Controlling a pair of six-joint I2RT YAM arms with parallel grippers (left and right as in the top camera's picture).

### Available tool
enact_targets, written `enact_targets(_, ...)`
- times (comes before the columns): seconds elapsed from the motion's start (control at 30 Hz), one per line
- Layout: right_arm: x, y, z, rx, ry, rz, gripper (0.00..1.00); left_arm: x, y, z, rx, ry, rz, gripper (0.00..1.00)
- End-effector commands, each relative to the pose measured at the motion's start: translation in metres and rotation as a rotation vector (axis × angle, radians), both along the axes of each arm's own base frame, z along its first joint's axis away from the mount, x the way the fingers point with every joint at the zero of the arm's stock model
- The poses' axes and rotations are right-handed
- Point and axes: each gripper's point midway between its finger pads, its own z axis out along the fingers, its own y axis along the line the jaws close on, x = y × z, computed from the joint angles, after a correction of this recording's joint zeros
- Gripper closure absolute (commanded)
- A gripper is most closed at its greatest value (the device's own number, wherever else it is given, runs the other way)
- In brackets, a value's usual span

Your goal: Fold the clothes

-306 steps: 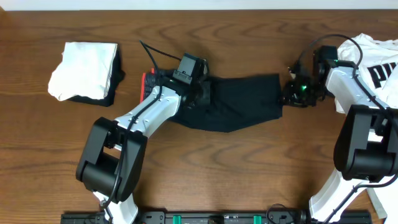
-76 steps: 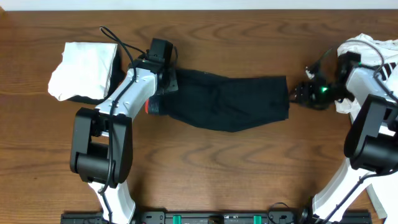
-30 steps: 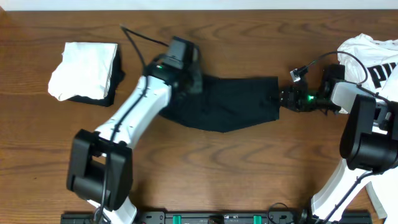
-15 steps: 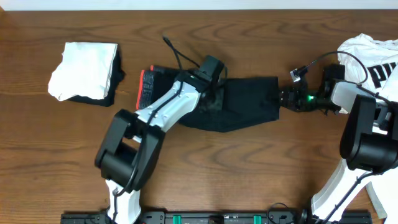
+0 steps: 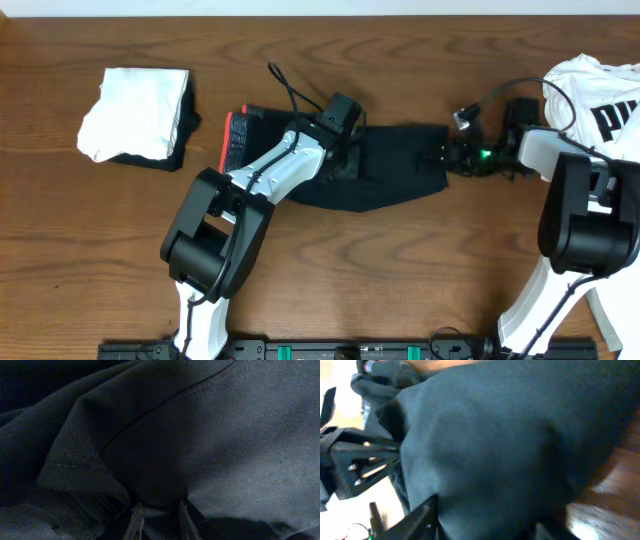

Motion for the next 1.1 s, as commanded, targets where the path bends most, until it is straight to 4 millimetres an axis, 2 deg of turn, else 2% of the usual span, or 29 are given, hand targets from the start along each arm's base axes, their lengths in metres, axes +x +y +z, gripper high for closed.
enact_targets(0.0,-0.006,0.0,-0.016,-0.054,0.053,-0.013,0.65,-0.002,-0.001,-0.005,0.001,0.018,0.005,0.73)
enact_targets(0.03,-0.006,-0.001,-0.016,-0.054,0.053,-0.015,0.74,-0.002,-0.001,-0.005,0.001,0.018,0.005,0.73)
enact_targets(0.07,-0.006,-0.002,-0.016,-0.053,0.054,-0.018,0.89,-0.002,-0.001,-0.005,0.001,0.018,0.005,0.73)
enact_targets(0.1,-0.006,-0.004,-0.016,-0.053,0.057,-0.022,0.99,-0.002,-0.001,-0.005,0.001,0.017,0.005,0.73)
enact_targets(0.23,-0.005,-0.016,-0.017,-0.051,0.065,-0.053,0.99,0.003,-0.003,0.005,-0.013,-0.006,0.004,0.73)
enact_targets(0.4,-0.004,-0.045,-0.017,-0.047,0.078,-0.126,0.99,0.016,-0.008,0.041,-0.047,-0.095,-0.013,0.73)
enact_targets(0.63,-0.016,-0.086,-0.022,-0.081,0.089,-0.174,0.99,0.037,0.022,0.102,-0.034,-0.245,0.072,0.73)
enact_targets(0.7,-0.021,-0.097,-0.025,-0.105,0.111,-0.192,0.99,0.039,0.03,0.111,-0.038,-0.26,0.09,0.72)
enact_targets(0.83,-0.027,-0.115,-0.017,-0.11,0.143,-0.203,0.99,0.046,0.05,0.113,-0.028,-0.254,0.134,0.72)
enact_targets(1.07,-0.024,-0.149,0.023,-0.181,0.218,-0.211,0.99,0.057,0.087,0.108,-0.005,-0.231,0.216,0.73)
